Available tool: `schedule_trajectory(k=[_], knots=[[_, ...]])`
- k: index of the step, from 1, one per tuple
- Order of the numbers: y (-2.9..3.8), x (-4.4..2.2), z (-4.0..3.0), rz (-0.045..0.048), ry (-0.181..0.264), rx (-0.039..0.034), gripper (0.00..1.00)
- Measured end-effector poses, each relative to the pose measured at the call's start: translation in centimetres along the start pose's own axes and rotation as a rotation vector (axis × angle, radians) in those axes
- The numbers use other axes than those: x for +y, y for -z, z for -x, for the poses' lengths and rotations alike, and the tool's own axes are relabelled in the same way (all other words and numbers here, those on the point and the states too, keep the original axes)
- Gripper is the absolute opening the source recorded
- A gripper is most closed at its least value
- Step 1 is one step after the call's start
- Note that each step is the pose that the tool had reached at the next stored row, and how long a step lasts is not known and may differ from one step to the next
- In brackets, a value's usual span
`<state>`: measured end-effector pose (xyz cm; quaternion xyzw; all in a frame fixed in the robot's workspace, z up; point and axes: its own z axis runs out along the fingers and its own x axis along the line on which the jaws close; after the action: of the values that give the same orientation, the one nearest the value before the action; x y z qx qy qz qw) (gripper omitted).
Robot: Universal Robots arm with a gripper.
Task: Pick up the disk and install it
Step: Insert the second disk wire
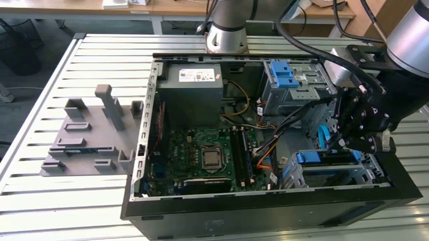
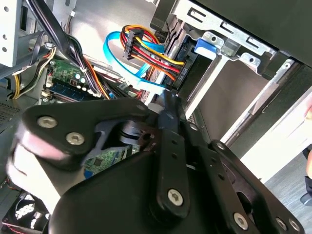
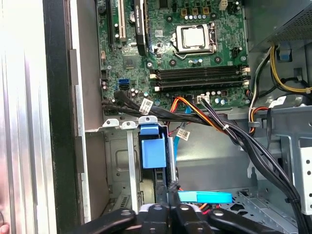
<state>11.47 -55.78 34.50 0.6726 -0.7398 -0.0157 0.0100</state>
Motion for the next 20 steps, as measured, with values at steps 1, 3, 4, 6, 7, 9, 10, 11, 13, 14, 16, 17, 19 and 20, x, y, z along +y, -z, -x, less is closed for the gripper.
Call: schedule_trajectory(k=[1, 3, 4, 6, 7, 9, 10, 11, 13, 14, 16, 17, 19, 20], knots=[[-0.04, 0.0, 0.0, 0.0, 0.0, 0.0, 0.16], [-0.18, -0.01, 0.0, 0.0, 0.0, 0.0, 0.11], [-0.25, -0.01, -0.01, 0.0, 0.0, 0.0, 0.11], [-0.38, -0.02, -0.01, 0.0, 0.0, 0.0001, 0.11], [-0.44, -0.03, 0.0, 0.0, 0.0, 0.0001, 0.11], [-0.57, -0.07, 0.0, 0.0, 0.0, 0.0, 0.11], [-0.64, -0.1, 0.0, 0.0, 0.0, 0.0, 0.11], [-0.7, -0.13, 0.0, 0.0, 0.0, 0.0001, 0.11], [-0.83, -0.17, 0.0, 0.0, 0.0, 0.0, 0.11], [-0.88, -0.2, 0.01, 0.0, 0.0, 0.0001, 0.11], [-1.0, -0.26, 0.01, 0.0, 0.0, 0.0001, 0.11], [-1.03, -0.29, 0.01, 0.0, 0.0, 0.0005, 0.11], [-1.05, -0.31, 0.01, 0.0, 0.0, 0.0005, 0.11], [-1.06, -0.31, 0.01, 0.0, 0.0, 0.0003, 0.11]])
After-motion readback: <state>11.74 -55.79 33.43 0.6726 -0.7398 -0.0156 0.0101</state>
